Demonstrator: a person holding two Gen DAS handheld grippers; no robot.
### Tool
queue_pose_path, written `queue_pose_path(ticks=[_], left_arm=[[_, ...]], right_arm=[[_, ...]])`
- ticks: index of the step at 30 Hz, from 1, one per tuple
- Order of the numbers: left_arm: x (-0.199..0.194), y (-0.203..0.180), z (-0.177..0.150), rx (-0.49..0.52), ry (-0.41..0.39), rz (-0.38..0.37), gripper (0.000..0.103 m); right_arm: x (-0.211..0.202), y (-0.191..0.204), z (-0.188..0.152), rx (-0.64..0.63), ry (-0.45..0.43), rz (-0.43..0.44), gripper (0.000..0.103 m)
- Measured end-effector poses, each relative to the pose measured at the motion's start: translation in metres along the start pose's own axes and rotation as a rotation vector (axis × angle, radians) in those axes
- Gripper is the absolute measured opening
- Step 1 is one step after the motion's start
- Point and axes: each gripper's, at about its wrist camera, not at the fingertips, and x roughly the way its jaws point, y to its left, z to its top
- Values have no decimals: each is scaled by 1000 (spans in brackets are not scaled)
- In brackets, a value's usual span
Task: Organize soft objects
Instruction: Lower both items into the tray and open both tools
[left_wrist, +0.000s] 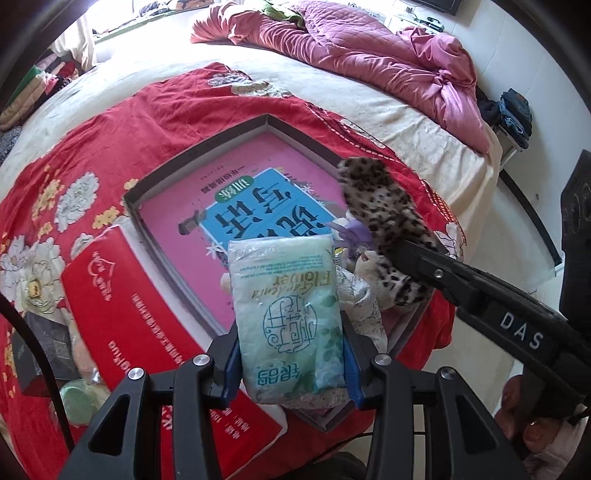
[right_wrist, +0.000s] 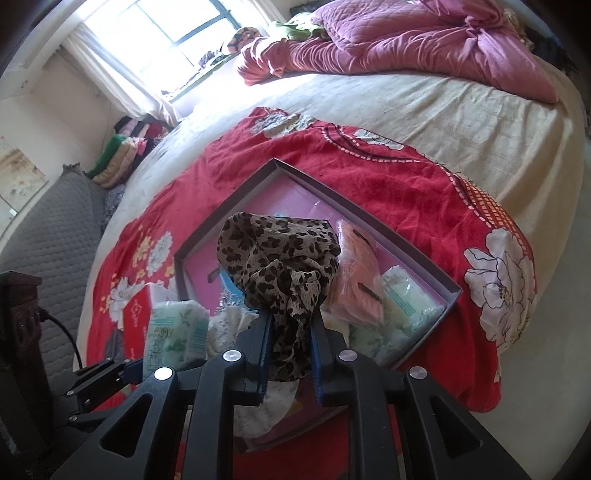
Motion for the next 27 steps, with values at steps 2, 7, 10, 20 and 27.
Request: queue_pose_path(ticks=[2,7,10,20,27], left_arm=[[3,-2,1,7,7,0,45],[8,-5,4,15,12,-7,45],[11,-6,5,20,15,-4,46],[15,-9,8,17,16,-7,47],[14,-11,8,26,7,-6,49]], right_arm=[[2,1,0,-7,5,-8,33],[2,0,1,0,-2,9,36],[-1,-1,2,7,-10,21,42],[-17,-1,4,16,-36,23,45],[-21,-5,4,28,-42,14,51]])
